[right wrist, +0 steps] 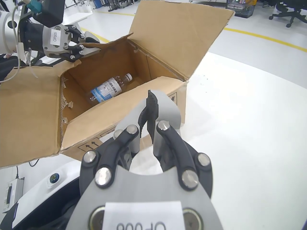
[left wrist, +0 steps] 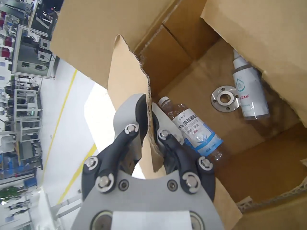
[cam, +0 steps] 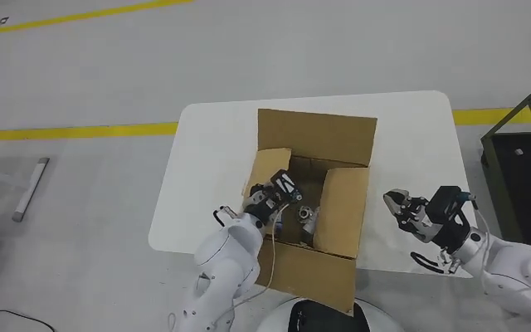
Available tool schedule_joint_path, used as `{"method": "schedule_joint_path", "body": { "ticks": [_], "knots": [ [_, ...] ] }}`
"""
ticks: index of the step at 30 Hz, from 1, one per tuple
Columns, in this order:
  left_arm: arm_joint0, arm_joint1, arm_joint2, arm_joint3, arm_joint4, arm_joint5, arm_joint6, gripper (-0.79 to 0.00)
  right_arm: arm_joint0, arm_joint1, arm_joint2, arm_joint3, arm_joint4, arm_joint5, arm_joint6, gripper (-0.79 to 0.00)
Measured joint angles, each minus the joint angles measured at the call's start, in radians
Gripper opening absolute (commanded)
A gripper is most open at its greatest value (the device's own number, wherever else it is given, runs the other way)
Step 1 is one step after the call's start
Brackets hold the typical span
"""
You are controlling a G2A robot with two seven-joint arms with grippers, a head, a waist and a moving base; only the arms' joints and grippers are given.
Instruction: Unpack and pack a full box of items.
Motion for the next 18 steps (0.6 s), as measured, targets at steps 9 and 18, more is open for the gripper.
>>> {"method": "schedule_joint_path", "body": {
  "ticks": [9, 18],
  "knots": [
    [-0.043, -0.019, -0.014, -0.011, -0.215, 0.105, -0.062, 0.0, 0.04, 0.001, 0.009, 0.006, 0.048, -0.005, 0.026, -0.785],
    [-0.102, -0.012, -0.053, 0.021, -0.183, 0.046, -0.06, 0.0, 0.098, 0.0, -0.045, 0.042, 0.028, -0.012, 0.065, -0.785]
  ]
}}
